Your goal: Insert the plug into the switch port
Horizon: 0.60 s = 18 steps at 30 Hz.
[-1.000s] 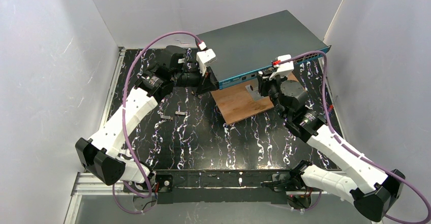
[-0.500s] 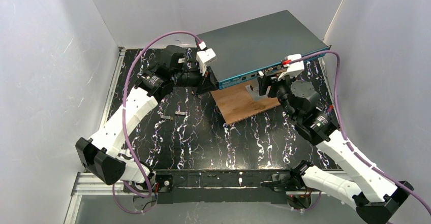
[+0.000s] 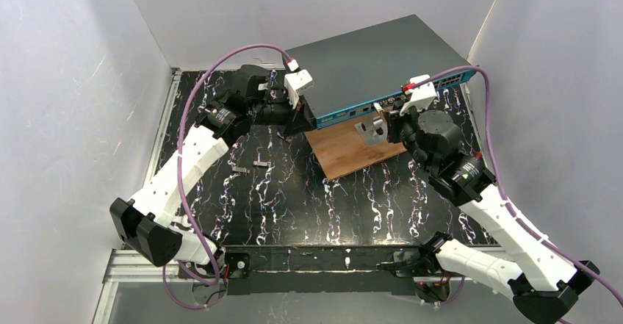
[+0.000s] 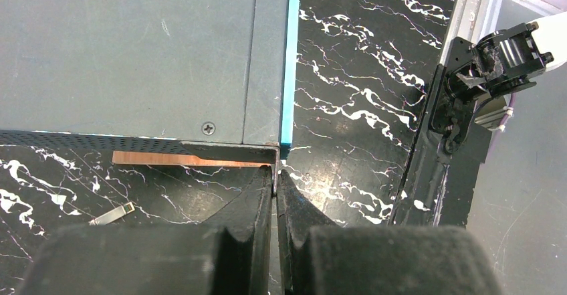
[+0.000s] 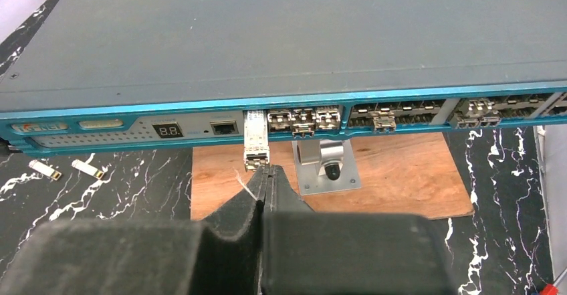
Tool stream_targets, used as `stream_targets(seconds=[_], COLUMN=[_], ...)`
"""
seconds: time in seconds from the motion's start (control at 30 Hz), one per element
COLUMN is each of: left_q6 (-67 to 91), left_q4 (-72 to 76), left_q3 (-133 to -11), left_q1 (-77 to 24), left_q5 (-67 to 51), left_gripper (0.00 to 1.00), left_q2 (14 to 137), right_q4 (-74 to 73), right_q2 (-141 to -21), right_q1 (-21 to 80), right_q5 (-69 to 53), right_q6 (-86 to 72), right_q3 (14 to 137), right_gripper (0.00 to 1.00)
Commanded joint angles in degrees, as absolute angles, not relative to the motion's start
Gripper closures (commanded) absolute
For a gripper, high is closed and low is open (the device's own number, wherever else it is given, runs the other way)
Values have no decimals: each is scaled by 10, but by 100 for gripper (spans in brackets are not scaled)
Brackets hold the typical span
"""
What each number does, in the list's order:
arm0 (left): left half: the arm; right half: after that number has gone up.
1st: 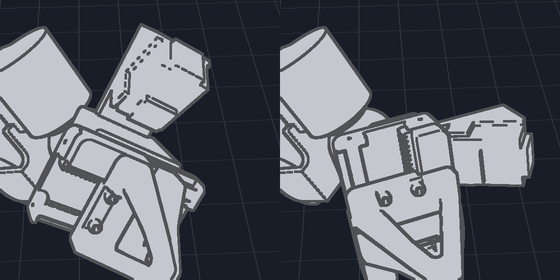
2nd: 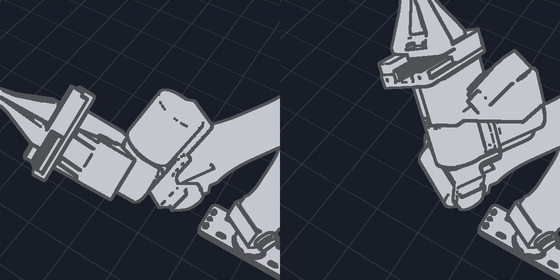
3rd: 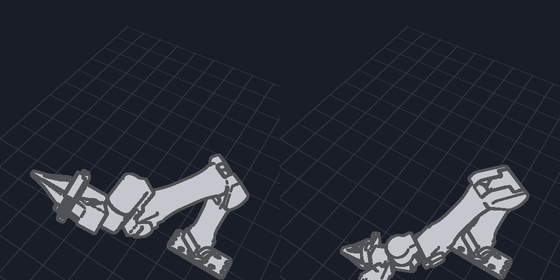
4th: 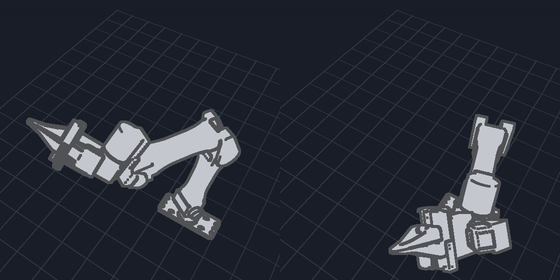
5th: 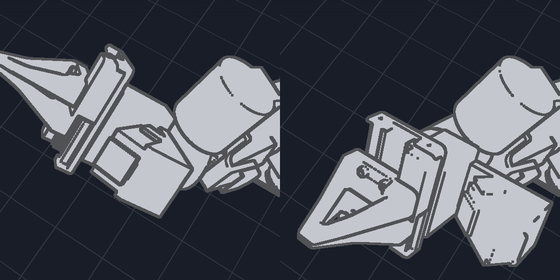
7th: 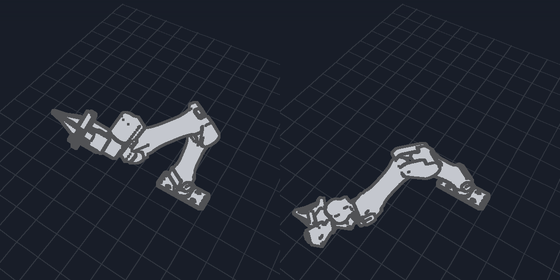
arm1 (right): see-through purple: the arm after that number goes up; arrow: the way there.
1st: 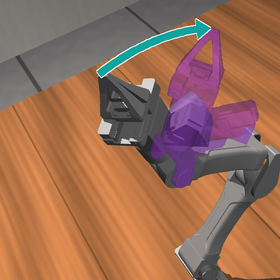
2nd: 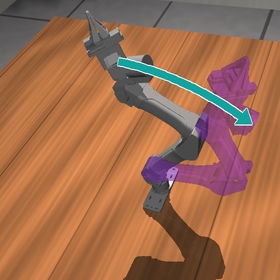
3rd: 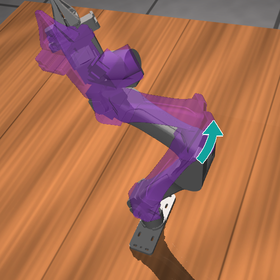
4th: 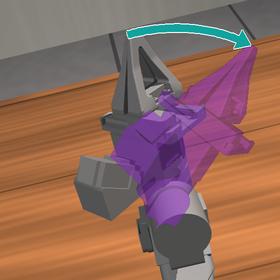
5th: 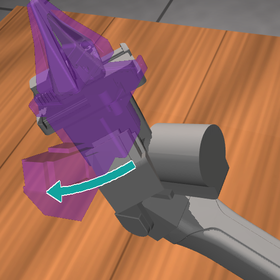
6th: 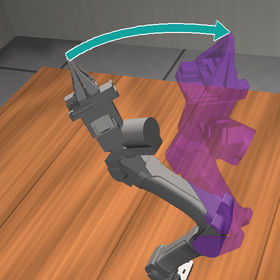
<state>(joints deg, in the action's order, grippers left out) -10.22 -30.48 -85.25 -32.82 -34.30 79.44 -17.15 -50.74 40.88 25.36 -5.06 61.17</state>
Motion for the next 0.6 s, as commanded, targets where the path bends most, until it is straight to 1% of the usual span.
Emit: stream_targets(seconds=[0.0, 0.57], left_q6=[-88, -90], left_q4=[-335, -339], left_q3=[-874, -874], left_q1=[-334, -334], left_q5=[-366, -369], left_gripper=[100, 100], left_q2=[795, 795], right_q4=[-164, -115], right_q2=[-520, -544], right_q1=[407, 408], right_q5=[242, 242], right_q6=[-40, -27], right_q3=[642, 637], right_gripper=[99, 99])
